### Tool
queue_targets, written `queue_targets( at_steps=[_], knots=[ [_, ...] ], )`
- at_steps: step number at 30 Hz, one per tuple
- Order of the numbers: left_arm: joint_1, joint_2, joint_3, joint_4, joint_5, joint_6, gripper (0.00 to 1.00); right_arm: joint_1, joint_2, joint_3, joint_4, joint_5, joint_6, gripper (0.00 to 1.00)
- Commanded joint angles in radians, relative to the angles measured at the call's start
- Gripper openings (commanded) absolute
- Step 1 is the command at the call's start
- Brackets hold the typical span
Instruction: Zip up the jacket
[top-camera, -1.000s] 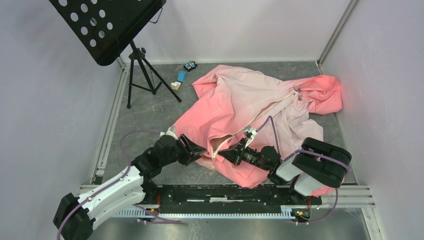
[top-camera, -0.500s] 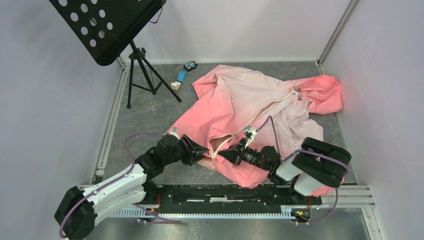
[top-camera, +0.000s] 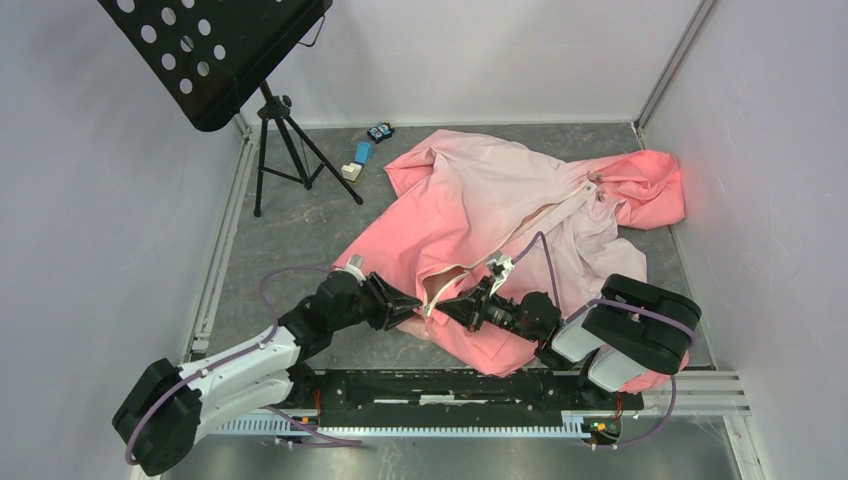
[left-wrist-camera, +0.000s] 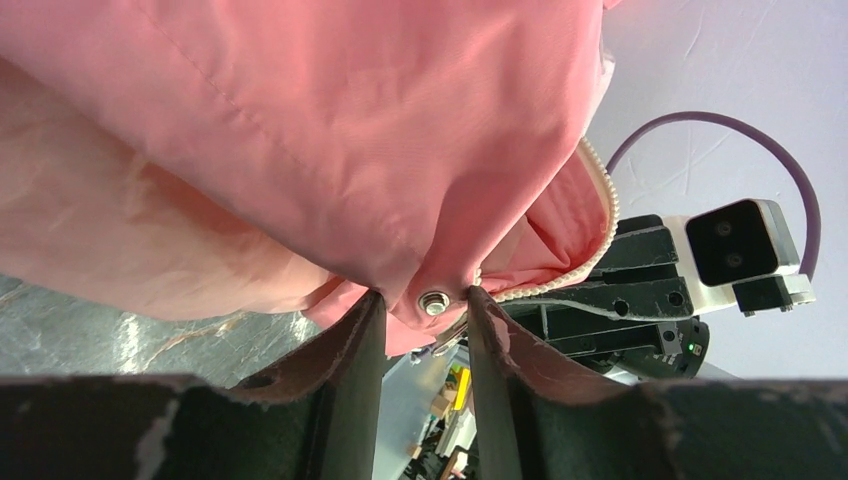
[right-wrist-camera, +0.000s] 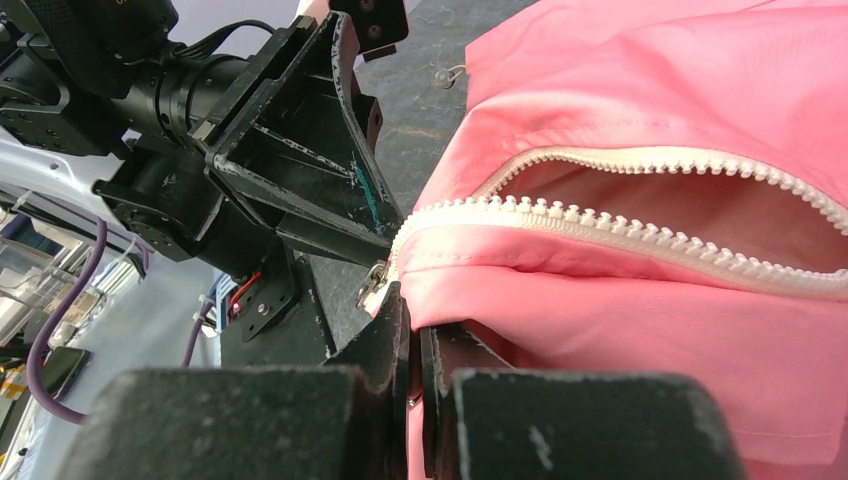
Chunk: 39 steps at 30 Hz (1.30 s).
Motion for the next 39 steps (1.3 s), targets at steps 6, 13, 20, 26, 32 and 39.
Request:
queue_targets(
  at_steps=[6,13,20,26,32,39],
  knots=[
    [0.001,-0.008,-0.052,0.116,0.014,-0.091,0.51,-0.004,-0.001,0.011,0.115,0.02,-0.003,0.0],
    [0.001,-0.053,-0.082,0.107,-0.022,-0.146,0.64,-0.004,-0.001,0.013,0.118,0.019,-0.002,0.0],
    [0.001,-0.05,-0.091,0.161,-0.036,-0.151,0.57,-0.003,0.002,0.015,0.12,0.019,-0.002,0.0],
    [0.001,-0.029,-0.109,0.195,-0.027,-0.195,0.57,-0.003,0.006,0.015,0.125,0.021,0.001,0.0],
    [0.001,0.003,-0.116,0.244,-0.017,-0.204,0.54,-0.003,0.013,0.016,0.13,0.023,0.004,0.0],
    [0.001,0.031,-0.127,0.324,-0.021,-0.183,0.42,-0.002,0.018,0.016,0.138,0.022,0.01,0.0]
  ],
)
